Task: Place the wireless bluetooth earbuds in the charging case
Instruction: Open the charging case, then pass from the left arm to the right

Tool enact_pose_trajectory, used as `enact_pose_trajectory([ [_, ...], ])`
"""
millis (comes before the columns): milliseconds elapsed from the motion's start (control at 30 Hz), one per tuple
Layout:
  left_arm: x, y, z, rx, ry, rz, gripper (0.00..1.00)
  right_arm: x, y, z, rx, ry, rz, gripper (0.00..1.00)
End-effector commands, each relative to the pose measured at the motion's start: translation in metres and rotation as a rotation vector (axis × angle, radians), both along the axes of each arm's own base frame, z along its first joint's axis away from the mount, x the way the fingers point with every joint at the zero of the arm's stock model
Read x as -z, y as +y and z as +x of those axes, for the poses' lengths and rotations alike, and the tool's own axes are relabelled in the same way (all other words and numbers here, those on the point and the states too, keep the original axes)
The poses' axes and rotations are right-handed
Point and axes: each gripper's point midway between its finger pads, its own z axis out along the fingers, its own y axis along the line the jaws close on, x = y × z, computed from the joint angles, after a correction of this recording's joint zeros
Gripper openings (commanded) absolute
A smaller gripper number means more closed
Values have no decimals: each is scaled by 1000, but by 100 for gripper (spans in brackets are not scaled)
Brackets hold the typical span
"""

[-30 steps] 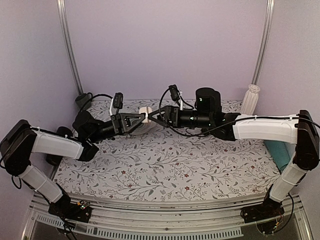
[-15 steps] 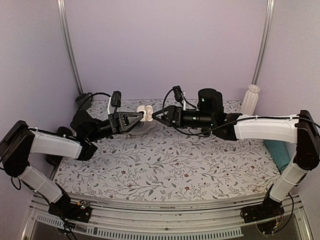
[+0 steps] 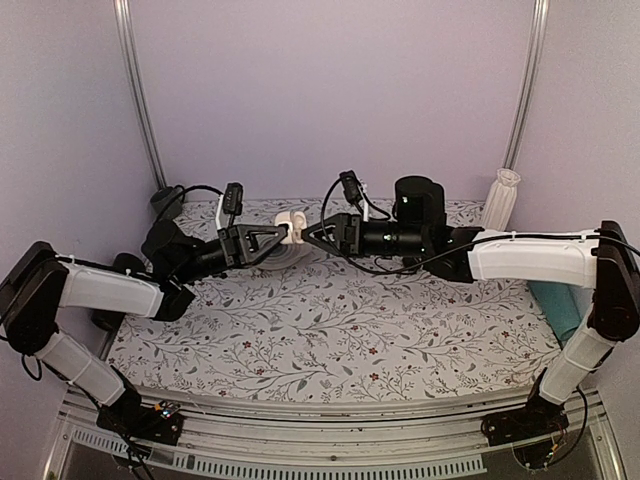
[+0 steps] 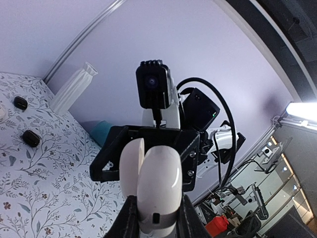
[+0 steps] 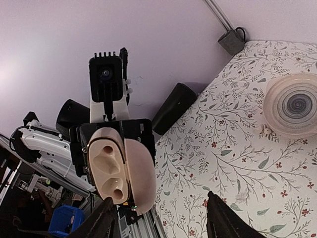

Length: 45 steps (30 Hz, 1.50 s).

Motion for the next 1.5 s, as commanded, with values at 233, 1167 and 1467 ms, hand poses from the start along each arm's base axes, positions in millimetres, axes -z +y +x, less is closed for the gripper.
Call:
enact_pose_trajectory([
  [233,-13,3,-1,-9,-47,-18,0,-14,15,-7,-61,-4,64,44],
  [1167,-7,-1,0,3,-39,-7,9,-31,18,-7,-70,3,111,4],
  [1467,16,8,18,-133,-34,155,63,-18,1,8,61,-10,0,4],
])
